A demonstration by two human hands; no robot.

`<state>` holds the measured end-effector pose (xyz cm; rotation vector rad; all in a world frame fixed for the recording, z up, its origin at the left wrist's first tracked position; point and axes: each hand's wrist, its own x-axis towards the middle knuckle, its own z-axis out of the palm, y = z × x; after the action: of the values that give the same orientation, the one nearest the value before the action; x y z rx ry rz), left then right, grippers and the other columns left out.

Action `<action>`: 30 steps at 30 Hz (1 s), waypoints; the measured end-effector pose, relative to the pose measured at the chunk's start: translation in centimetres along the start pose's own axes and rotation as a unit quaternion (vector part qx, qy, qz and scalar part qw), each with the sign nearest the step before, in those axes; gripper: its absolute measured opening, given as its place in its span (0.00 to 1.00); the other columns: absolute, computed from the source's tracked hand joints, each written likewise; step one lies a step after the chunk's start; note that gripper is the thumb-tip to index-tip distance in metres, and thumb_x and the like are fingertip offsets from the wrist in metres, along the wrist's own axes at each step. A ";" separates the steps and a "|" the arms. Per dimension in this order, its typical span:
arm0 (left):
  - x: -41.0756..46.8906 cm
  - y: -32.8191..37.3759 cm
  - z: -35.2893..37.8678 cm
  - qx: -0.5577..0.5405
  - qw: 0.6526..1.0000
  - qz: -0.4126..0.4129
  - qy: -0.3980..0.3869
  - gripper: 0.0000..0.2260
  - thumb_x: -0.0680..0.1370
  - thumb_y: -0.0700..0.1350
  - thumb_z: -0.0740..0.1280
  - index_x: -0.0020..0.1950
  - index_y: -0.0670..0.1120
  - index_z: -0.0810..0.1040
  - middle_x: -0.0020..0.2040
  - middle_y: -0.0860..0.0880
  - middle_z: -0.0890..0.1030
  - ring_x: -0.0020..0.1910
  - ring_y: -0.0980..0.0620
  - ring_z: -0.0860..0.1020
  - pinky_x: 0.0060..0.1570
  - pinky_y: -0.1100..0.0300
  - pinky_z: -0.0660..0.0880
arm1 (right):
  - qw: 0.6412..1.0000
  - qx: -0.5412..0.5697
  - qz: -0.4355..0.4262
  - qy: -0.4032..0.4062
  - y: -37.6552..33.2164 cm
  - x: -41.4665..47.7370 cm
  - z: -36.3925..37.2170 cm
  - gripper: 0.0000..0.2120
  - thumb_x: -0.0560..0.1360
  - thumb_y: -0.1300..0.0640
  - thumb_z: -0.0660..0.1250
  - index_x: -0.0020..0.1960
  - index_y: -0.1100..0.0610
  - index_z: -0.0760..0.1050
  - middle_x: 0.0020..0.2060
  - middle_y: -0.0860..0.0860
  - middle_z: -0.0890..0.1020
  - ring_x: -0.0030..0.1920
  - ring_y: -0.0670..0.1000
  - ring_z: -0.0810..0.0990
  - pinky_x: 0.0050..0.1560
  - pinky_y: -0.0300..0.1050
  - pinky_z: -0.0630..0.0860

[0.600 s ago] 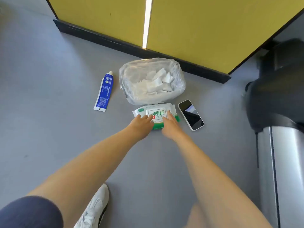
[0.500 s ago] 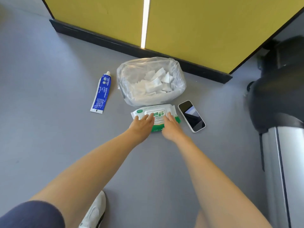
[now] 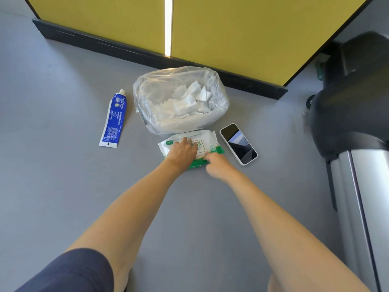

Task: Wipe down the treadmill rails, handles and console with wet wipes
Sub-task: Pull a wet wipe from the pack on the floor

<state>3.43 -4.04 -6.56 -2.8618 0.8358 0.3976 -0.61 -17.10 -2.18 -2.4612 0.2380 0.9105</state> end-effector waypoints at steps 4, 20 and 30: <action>-0.3 -0.3 -0.5 -0.017 0.999 0.041 0.010 0.15 0.81 0.39 0.55 0.68 0.40 0.65 0.61 0.43 0.72 0.58 0.43 0.71 0.41 0.54 0.67 | 0.998 -0.039 -0.011 0.050 0.3 0.0 0.4 0.18 0.73 0.67 0.56 0.60 0.62 0.76 0.57 0.59 0.78 0.55 0.62 0.76 0.55 0.53 0.76; -2.7 -1.4 0.8 0.022 0.987 0.053 0.152 0.10 0.62 0.42 0.77 0.40 0.50 0.81 0.43 0.51 0.76 0.43 0.50 0.74 0.51 0.58 0.67 | 0.993 0.020 -0.046 0.111 -0.8 1.9 0.8 0.24 0.77 0.69 0.55 0.71 0.59 0.68 0.65 0.58 0.73 0.66 0.57 0.70 0.62 0.49 0.69; -2.2 0.2 1.5 -0.223 0.965 -0.087 0.107 0.08 0.80 0.45 0.63 0.52 0.48 0.82 0.52 0.49 0.77 0.58 0.47 0.72 0.65 0.52 0.46 | 0.989 0.081 -0.033 0.117 -0.5 1.9 0.8 0.24 0.75 0.70 0.56 0.70 0.60 0.70 0.62 0.58 0.76 0.62 0.57 0.74 0.61 0.48 0.71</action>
<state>1.19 -2.83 -7.37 -3.4137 0.5725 0.2877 0.54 -16.22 -3.73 -2.4053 0.2964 0.5511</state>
